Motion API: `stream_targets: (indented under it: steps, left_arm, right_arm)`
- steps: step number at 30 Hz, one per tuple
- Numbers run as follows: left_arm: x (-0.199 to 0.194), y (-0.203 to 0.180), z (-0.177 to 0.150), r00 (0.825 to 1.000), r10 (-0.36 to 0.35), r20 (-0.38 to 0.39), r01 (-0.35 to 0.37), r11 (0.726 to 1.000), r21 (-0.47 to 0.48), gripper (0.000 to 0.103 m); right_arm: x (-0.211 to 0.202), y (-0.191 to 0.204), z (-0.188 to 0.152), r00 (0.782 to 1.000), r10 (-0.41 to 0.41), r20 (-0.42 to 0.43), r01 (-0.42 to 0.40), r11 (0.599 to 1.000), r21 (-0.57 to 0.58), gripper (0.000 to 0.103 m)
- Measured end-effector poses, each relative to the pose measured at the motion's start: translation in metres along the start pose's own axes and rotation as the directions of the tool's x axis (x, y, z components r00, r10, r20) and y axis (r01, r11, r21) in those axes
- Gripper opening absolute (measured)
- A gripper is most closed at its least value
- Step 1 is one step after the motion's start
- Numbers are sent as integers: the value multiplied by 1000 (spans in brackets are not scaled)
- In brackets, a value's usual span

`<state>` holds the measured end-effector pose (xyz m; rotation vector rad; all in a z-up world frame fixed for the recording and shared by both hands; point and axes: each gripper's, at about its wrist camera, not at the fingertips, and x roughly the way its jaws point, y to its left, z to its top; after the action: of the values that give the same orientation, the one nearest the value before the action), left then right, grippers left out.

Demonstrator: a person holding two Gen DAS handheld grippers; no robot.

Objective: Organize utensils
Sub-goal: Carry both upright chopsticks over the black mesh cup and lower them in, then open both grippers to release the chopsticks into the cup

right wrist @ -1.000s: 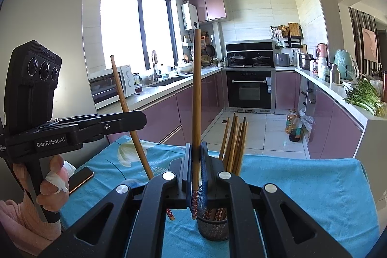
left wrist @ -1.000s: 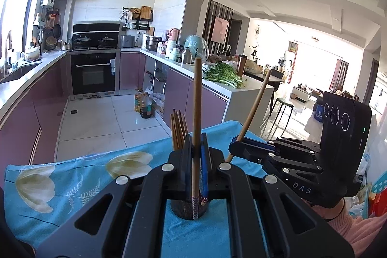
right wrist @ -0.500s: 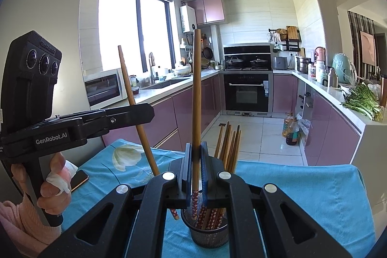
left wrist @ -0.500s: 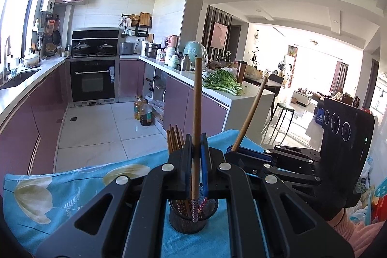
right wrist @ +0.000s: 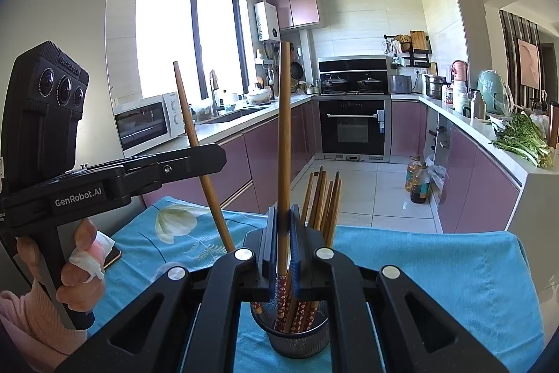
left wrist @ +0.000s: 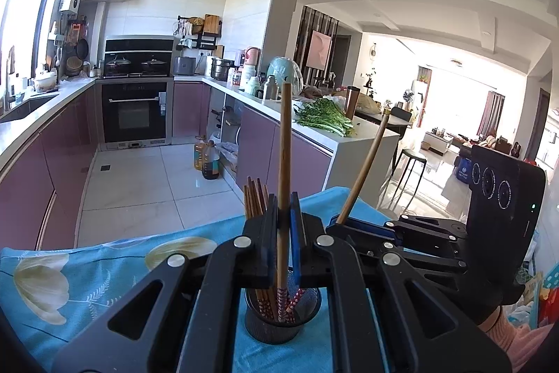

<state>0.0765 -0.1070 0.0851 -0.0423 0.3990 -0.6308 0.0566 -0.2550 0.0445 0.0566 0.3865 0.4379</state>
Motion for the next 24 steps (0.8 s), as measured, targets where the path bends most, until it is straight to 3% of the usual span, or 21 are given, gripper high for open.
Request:
stream_targets:
  steps: [24]
  left_arm:
    - [28,11,-9,996,0,-88,-2,1000,-20,7]
  right_arm:
    - [19,-7,-9,998,-1,-66,3,1000,22,6]
